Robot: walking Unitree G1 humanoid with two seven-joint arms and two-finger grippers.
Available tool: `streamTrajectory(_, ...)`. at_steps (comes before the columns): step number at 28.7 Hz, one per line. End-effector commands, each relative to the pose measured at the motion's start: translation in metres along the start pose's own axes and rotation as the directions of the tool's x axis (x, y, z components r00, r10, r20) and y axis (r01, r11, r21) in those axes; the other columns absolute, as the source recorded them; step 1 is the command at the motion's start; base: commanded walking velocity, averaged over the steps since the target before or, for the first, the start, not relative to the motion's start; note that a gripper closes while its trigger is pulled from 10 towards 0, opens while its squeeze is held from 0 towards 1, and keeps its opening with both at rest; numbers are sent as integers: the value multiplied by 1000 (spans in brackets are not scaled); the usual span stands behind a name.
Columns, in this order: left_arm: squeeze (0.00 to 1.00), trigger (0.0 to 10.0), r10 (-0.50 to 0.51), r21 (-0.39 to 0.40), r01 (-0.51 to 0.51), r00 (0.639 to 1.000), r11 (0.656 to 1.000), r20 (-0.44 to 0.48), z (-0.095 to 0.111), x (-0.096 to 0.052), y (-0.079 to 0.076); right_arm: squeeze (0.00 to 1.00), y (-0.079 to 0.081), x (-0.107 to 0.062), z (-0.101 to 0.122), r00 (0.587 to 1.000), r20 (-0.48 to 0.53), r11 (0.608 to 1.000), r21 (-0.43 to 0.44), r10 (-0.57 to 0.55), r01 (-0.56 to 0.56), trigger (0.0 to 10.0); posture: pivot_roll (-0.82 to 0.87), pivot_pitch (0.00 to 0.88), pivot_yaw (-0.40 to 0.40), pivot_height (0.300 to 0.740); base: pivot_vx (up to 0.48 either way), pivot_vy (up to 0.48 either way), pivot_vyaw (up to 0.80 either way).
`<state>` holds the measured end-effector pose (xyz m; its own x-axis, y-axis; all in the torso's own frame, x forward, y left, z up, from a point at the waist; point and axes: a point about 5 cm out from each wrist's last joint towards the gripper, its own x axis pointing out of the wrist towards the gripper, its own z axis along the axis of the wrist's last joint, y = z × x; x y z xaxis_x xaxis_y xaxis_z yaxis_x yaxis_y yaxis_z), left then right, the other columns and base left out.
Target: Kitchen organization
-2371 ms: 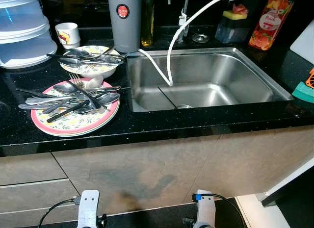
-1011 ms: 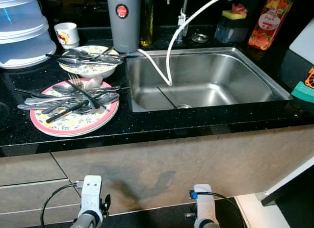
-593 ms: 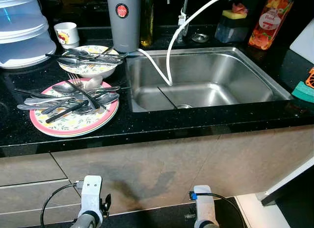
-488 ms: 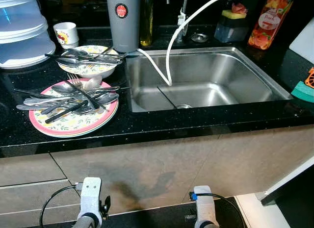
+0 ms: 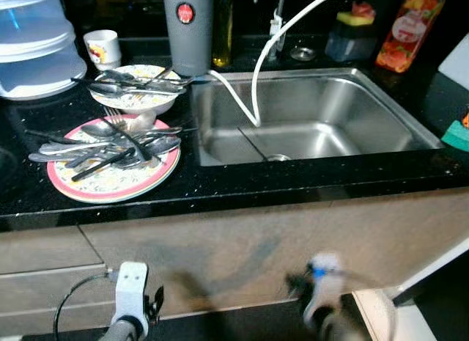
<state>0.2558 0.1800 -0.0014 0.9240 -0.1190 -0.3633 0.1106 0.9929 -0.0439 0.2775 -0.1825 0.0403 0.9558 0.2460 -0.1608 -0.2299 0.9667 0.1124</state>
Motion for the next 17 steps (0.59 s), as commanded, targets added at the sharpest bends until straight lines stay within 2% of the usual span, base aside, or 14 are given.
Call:
streamTrajectory(1, 0, 10000, -14, 3, 14, 1000, 1000, -24, -6, -6, 1, 0, 10, -8, -16, 995, -77, 998, 19, 57, -55, 10000, -18, 191, -12, 740, 0, 0, 0)
streamTrajectory(5, 0, 10000, -45, 15, 45, 999, 999, -9, -3, -9, -1, 0, 9, -12, -12, 987, -102, 993, 3, 121, -121, 10000, -20, 186, -12, 740, 0, 0, 0)
streamTrajectory(10, 0, 10000, -49, 15, 49, 999, 999, -12, -3, -11, -2, 0, 10, -18, -7, 981, -122, 989, 8, 150, -150, 10000, -21, 183, -11, 740, 0, 0, 0)
streamTrajectory(11, 0, 10000, -54, 14, 54, 998, 998, -16, -3, -13, -3, 0, 17, -23, -1, 963, -147, 974, 47, 227, -223, 10000, -22, 179, -9, 740, 0, 0, 0)
streamTrajectory(13, 0, 10000, -57, 13, 57, 998, 998, -18, -3, -14, -3, 0, 20, -24, 1, 953, -153, 965, 66, 261, -254, 10000, -22, 177, -8, 740, 0, 0, 0)
streamTrajectory(15, 0, 10000, -71, 16, 72, 997, 997, -16, -2, -15, -4, 0, 29, -25, 8, 933, -131, 938, 147, 334, -315, 10000, -22, 175, -9, 740, 0, 0, 0)
streamTrajectory(17, 0, 10000, -90, 19, 90, 996, 996, -15, 0, -16, -5, 0, 40, -26, 19, 897, -99, 891, 204, 432, -406, 10000, -20, 172, -9, 740, 0, 0, 0)
